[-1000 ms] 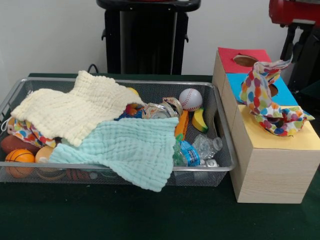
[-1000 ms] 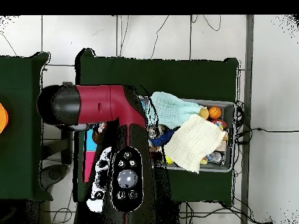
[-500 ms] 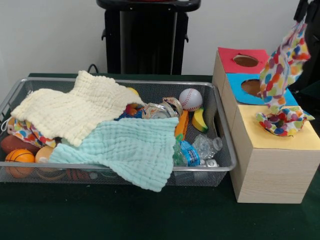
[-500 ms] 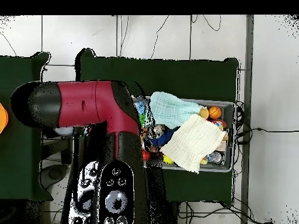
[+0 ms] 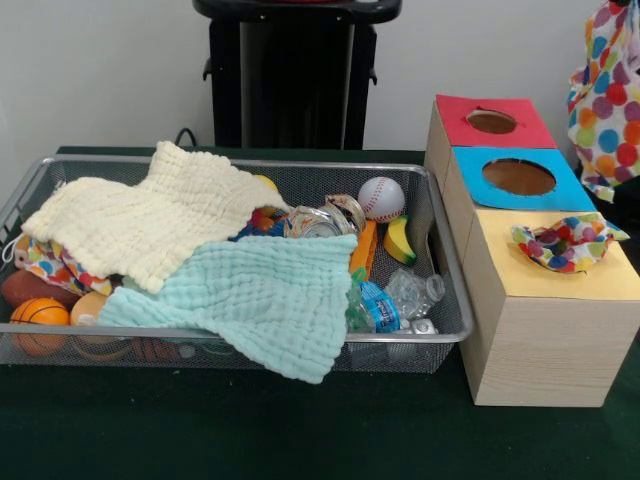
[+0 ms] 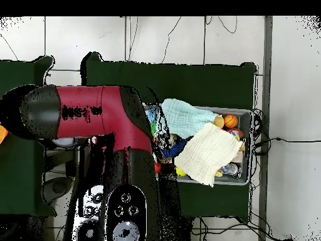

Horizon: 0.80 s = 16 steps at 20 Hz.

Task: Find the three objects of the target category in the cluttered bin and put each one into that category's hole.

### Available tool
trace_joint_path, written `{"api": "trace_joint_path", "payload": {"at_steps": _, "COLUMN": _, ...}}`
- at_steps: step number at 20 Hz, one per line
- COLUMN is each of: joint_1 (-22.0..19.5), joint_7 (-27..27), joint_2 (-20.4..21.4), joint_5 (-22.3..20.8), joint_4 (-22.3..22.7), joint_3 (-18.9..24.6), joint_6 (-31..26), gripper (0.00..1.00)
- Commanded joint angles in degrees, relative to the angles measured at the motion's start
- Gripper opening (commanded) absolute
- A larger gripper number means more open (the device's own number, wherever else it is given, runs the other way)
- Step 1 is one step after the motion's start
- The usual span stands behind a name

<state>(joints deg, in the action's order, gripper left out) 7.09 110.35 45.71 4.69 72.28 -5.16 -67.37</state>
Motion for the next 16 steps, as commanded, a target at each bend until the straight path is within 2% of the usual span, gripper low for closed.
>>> {"api": "trace_joint_path", "payload": {"at_steps": 1, "joint_1": 0.3, "joint_7": 14.8, "joint_2": -2.1, "joint_5": 1.1, "joint_4": 0.8, "joint_3": 0.2, "joint_6": -2.2, "gripper": 0.00}}
{"api": "trace_joint_path", "payload": {"at_steps": 10, "joint_1": 0.2, "joint_7": 14.3, "joint_2": -4.1, "joint_5": 0.6, "joint_4": -0.7, "joint_3": 0.3, "joint_6": -0.7, "gripper": 0.00}}
{"api": "trace_joint_path", "payload": {"at_steps": 16, "joint_1": -0.7, "joint_7": 12.7, "joint_2": -6.2, "joint_5": 0.9, "joint_4": 1.2, "joint_3": 1.3, "joint_6": 5.6, "gripper": 0.00}}
